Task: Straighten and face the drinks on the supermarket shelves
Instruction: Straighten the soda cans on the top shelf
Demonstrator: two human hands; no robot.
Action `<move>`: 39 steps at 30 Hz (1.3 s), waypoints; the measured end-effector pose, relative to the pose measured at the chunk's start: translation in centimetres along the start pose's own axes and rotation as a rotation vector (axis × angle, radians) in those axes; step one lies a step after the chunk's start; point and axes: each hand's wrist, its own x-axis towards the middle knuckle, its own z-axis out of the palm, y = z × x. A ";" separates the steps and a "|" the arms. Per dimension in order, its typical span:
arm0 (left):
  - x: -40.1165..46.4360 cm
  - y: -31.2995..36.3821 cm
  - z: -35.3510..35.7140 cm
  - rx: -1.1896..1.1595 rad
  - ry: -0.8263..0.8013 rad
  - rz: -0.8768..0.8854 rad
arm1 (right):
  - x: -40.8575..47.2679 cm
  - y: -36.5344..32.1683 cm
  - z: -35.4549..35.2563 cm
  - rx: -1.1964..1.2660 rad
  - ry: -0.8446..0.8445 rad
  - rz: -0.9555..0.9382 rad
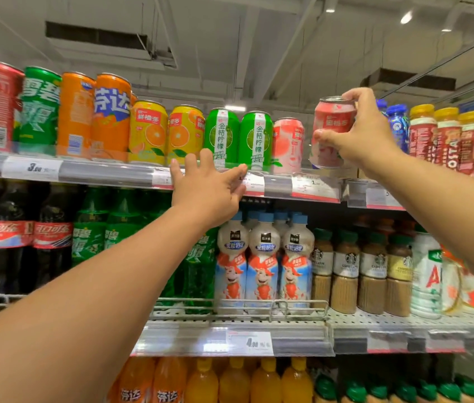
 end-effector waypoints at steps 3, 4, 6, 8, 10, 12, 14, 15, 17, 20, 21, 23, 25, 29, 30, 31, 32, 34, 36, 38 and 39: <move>-0.2 0.1 0.3 0.035 0.037 0.000 | 0.7 0.4 0.6 -0.037 0.000 0.013; -0.2 0.1 0.3 0.040 0.044 0.001 | 0.9 0.5 0.8 -0.038 -0.005 0.021; -0.2 0.0 0.4 0.044 0.054 0.003 | 1.2 0.5 1.1 -0.061 -0.012 0.019; -0.3 0.1 0.5 0.044 0.062 0.003 | 1.5 0.5 1.2 -0.098 -0.017 0.014; -0.3 0.1 0.5 0.049 0.073 0.003 | 1.8 0.6 1.5 -0.103 -0.020 0.025; -0.4 0.1 0.6 0.046 0.079 0.002 | 2.0 0.8 1.7 -0.117 -0.052 0.047; -0.4 0.1 0.5 0.043 0.075 0.002 | 2.1 1.1 1.8 -0.129 -0.114 0.104; -0.4 0.1 0.4 0.041 0.070 0.004 | 2.1 1.2 1.8 -0.122 -0.142 0.135; -0.4 0.1 0.4 0.038 0.070 0.007 | 2.2 1.4 1.9 -0.112 -0.173 0.168; -0.4 0.1 0.5 0.038 0.072 0.009 | 2.4 1.1 2.0 -0.177 -0.204 0.193; -0.4 0.0 0.5 0.039 0.070 0.009 | 2.5 1.0 2.0 -0.212 -0.215 0.200; -0.4 0.0 0.5 0.041 0.074 0.010 | 2.7 0.8 2.0 -0.273 -0.236 0.209; -0.4 0.0 0.5 0.039 0.073 0.011 | 2.9 0.6 2.0 -0.314 -0.248 0.195; -0.4 0.0 0.6 0.046 0.076 0.011 | 2.9 0.9 2.1 -0.333 -0.249 0.117; -0.4 0.0 0.6 0.049 0.076 0.011 | 2.7 1.0 2.1 -0.324 -0.258 0.112; -0.4 0.0 0.6 0.051 0.075 0.010 | 2.5 1.1 2.0 -0.313 -0.269 0.114; -0.4 0.0 0.6 0.053 0.073 0.009 | 2.4 1.2 2.0 -0.302 -0.275 0.115; -0.5 0.0 0.6 0.053 0.073 0.009 | 2.1 1.5 2.0 -0.280 -0.263 0.110; -0.5 0.0 0.6 0.058 0.078 0.011 | 2.0 1.6 2.0 -0.272 -0.251 0.103; -0.5 -0.1 0.6 0.057 0.076 0.013 | 2.0 1.5 1.9 -0.271 -0.254 0.106; -0.5 -0.1 0.6 0.057 0.075 0.013 | 2.1 1.5 1.9 -0.264 -0.256 0.110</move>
